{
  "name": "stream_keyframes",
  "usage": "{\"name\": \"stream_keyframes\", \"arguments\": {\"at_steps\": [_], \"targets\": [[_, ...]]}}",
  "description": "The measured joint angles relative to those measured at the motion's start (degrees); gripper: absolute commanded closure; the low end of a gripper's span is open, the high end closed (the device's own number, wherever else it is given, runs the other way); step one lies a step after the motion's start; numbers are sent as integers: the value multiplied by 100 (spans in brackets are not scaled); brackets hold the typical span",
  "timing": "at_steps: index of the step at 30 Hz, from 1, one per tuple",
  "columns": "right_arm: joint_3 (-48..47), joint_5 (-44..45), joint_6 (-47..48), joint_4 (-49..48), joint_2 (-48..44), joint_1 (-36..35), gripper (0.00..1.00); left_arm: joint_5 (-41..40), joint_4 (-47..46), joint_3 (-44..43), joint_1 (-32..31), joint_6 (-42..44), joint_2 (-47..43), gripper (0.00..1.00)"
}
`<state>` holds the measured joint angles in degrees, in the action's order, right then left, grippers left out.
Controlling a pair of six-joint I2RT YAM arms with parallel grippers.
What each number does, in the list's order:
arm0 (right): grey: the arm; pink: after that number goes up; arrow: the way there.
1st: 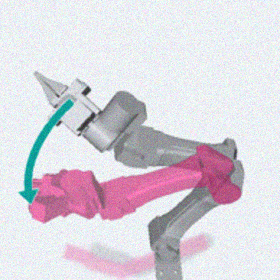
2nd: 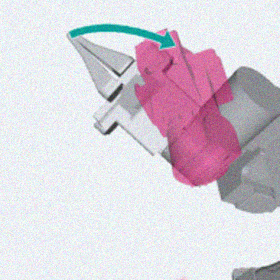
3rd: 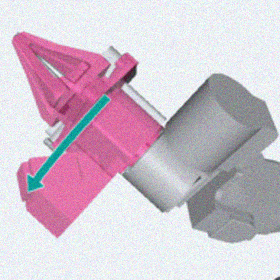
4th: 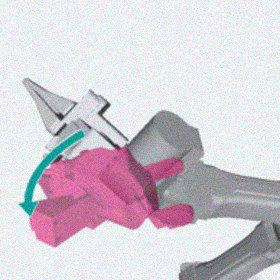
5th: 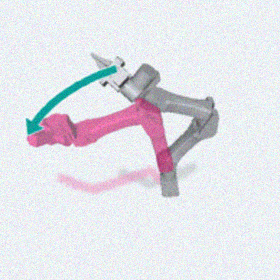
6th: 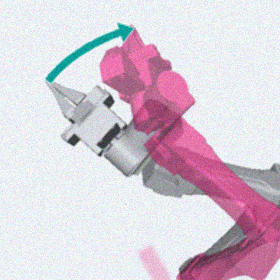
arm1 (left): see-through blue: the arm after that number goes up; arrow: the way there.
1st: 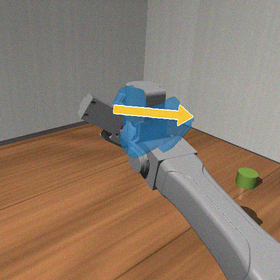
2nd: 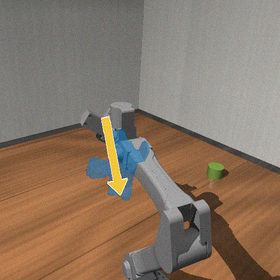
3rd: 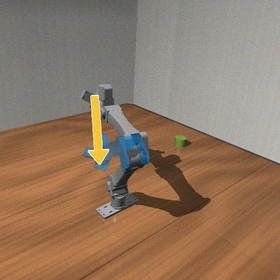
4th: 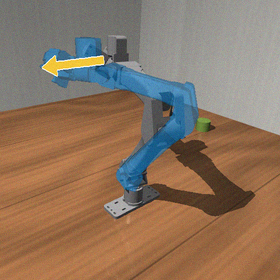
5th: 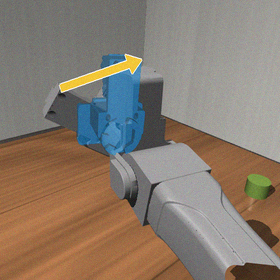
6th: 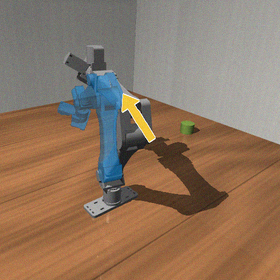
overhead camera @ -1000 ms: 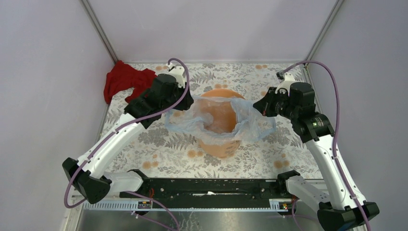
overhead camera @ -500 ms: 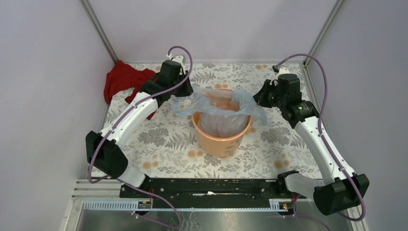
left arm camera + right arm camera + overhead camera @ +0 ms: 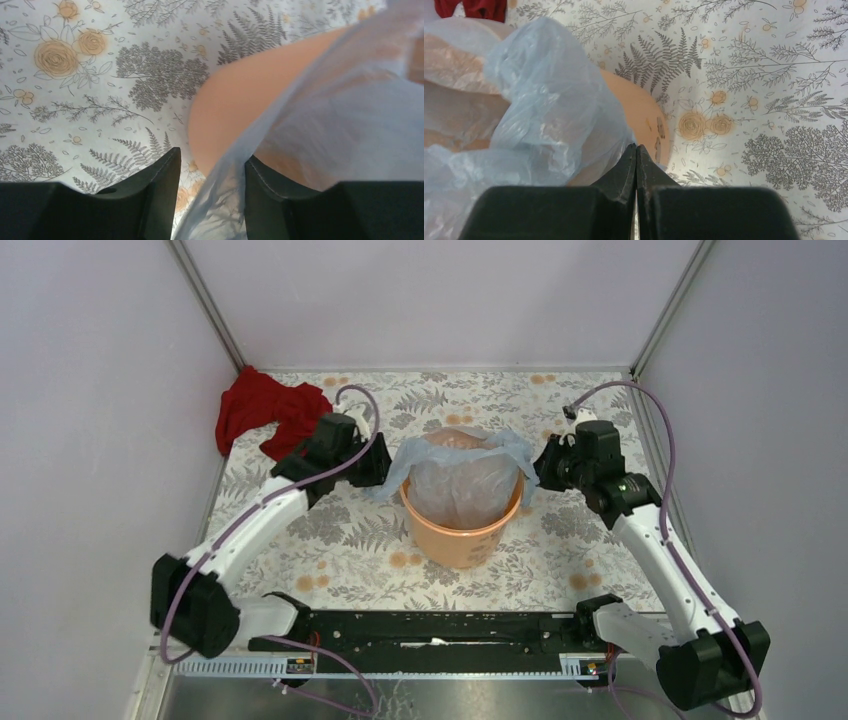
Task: Put the trash bags into the trash bin
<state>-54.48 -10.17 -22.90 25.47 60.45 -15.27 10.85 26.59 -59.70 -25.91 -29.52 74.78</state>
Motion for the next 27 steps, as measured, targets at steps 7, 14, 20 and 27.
{"name": "stream_keyframes", "arguments": {"at_steps": [7,14,20,27], "targets": [[-632,179,216,938,-304,0,50,114,326,35,11,20,-844,13],[-1655,826,481,1967,-682,0,17,-892,1349,-538,35,280,-1021,1],[-1604,214,621,2341,-1318,2,11,-1840,1926,-859,92,284,-1751,1],[-1049,-1084,721,2310,-1655,2,10,-1794,2013,-929,146,-140,-2505,1]]}}
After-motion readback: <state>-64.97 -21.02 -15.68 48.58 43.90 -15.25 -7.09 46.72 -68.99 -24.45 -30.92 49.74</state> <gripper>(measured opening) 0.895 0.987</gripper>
